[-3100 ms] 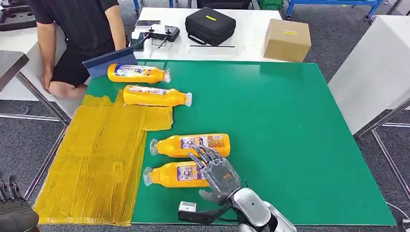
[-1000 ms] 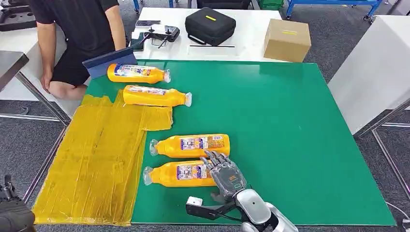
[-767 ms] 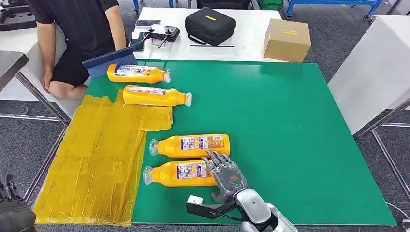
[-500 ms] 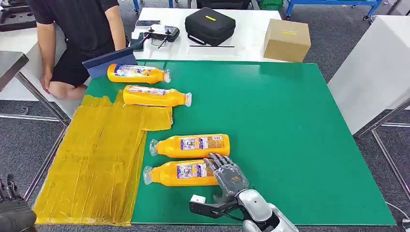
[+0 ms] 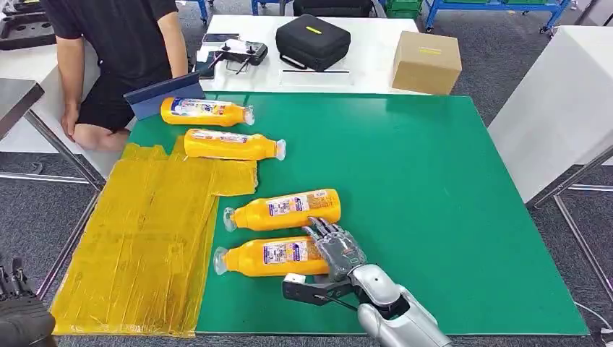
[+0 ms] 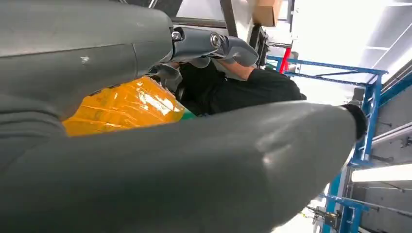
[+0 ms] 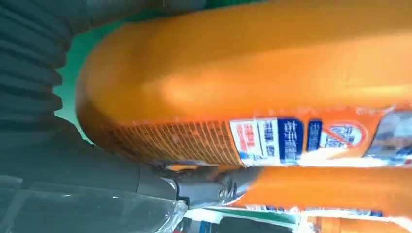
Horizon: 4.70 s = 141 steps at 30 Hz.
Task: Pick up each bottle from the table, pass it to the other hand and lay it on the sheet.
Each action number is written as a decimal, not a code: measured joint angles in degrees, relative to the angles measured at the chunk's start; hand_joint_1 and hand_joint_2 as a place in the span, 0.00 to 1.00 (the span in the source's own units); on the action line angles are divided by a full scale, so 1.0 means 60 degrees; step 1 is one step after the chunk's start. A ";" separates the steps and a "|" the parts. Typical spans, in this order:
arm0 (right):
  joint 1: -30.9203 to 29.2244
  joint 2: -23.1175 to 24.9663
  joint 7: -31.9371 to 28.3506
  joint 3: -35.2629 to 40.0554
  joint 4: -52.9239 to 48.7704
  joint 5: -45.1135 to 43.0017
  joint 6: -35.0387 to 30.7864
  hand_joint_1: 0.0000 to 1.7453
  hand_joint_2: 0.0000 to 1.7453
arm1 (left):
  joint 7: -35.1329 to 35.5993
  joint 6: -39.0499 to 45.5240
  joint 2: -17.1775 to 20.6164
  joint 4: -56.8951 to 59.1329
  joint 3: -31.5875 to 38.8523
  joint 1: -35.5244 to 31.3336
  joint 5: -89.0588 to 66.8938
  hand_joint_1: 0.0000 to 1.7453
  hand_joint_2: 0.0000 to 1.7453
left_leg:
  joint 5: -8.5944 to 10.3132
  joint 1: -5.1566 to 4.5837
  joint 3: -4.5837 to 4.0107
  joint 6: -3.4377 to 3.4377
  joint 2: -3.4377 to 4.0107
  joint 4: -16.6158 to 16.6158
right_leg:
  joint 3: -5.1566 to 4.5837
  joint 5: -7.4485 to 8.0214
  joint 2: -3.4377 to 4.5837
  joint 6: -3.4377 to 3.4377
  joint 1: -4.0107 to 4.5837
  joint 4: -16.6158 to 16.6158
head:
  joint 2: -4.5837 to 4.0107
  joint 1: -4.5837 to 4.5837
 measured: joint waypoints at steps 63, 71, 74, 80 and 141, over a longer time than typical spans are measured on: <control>-0.0013 -0.1399 -0.1989 -0.1836 -0.4732 -0.4550 0.1144 1.00 1.00 | -0.0499 0.0299 0.0036 0.0298 0.0073 -0.0307 0.0269 0.00 0.00 | 0.0059 -0.0013 -0.0135 0.0014 -0.0010 0.0006 | -0.0026 0.0065 -0.0004 -0.0007 0.0001 0.0005 | 0.0000 -0.0004; 0.0059 -0.1392 -0.2106 -0.1975 -0.5020 -0.4615 0.1137 1.00 1.00 | -0.0503 0.0331 0.0062 0.0375 0.0004 -0.0362 0.0269 0.00 0.00 | 0.0059 -0.0012 -0.0136 0.0014 -0.0014 0.0005 | -0.0028 0.0065 -0.0005 -0.0007 0.0002 0.0005 | 0.0000 0.0000; 0.0177 -0.1363 -0.2467 -0.2120 -0.5303 -0.5225 0.1137 1.00 1.00 | -0.0503 0.0411 0.0084 0.0466 -0.0134 -0.0405 0.0262 0.00 0.00 | 0.0059 -0.0012 -0.0138 0.0014 -0.0018 0.0005 | -0.0029 0.0065 -0.0007 -0.0007 0.0001 0.0005 | 0.0000 0.0000; 0.0242 -0.0764 -0.2950 -0.2393 -0.5862 -0.6298 0.0939 1.00 1.00 | -0.0667 0.0423 0.0208 0.1017 -0.1076 -0.0758 0.0040 0.00 1.00 | 0.0060 -0.0012 -0.0139 0.0014 -0.0014 0.0005 | -0.0028 0.0065 -0.0005 -0.0007 0.0002 0.0005 | 0.0000 0.0000; -0.3299 0.3362 -0.1577 0.1450 0.1865 -0.5027 -0.1963 1.00 1.00 | 0.1264 0.0178 0.0831 0.1548 -0.5694 -0.2221 0.2893 0.00 1.00 | 0.0096 -0.0008 -0.0201 0.0020 -0.0009 0.0005 | -0.0085 0.0079 -0.0005 -0.0003 0.0001 0.0015 | 0.0000 0.0000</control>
